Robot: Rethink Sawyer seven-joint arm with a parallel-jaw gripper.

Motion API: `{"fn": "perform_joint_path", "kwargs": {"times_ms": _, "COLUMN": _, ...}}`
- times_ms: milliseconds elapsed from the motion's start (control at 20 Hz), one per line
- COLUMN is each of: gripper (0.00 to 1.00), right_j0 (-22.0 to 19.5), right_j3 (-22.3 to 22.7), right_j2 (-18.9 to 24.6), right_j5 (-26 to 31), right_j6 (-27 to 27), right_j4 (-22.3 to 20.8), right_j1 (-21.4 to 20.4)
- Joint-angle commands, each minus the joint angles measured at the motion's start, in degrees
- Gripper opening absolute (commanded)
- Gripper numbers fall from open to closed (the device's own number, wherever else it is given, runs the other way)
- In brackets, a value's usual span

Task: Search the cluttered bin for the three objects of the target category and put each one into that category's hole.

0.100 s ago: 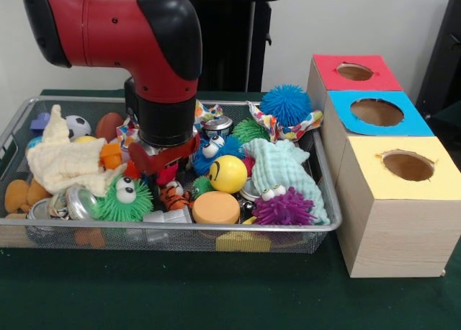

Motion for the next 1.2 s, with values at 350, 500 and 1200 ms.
{"fn": "perform_joint_path", "kwargs": {"times_ms": 350, "gripper": 0.00, "right_j0": -5.60, "right_j3": 1.45, "right_j2": 7.97, "right_j5": -5.88, "right_j6": 3.59, "right_j4": 2.45, "right_j1": 2.99}}
{"fn": "perform_joint_path", "kwargs": {"times_ms": 500, "gripper": 0.00, "right_j0": -6.72, "right_j3": 3.01, "right_j2": 10.61, "right_j5": -6.36, "right_j6": 2.94, "right_j4": 2.84, "right_j1": 2.49}}
{"fn": "perform_joint_path", "kwargs": {"times_ms": 1200, "gripper": 0.00, "right_j0": -3.96, "right_j3": 10.06, "right_j2": 8.14, "right_j5": -4.68, "right_j6": 7.70, "right_j4": 2.12, "right_j1": -6.87}}
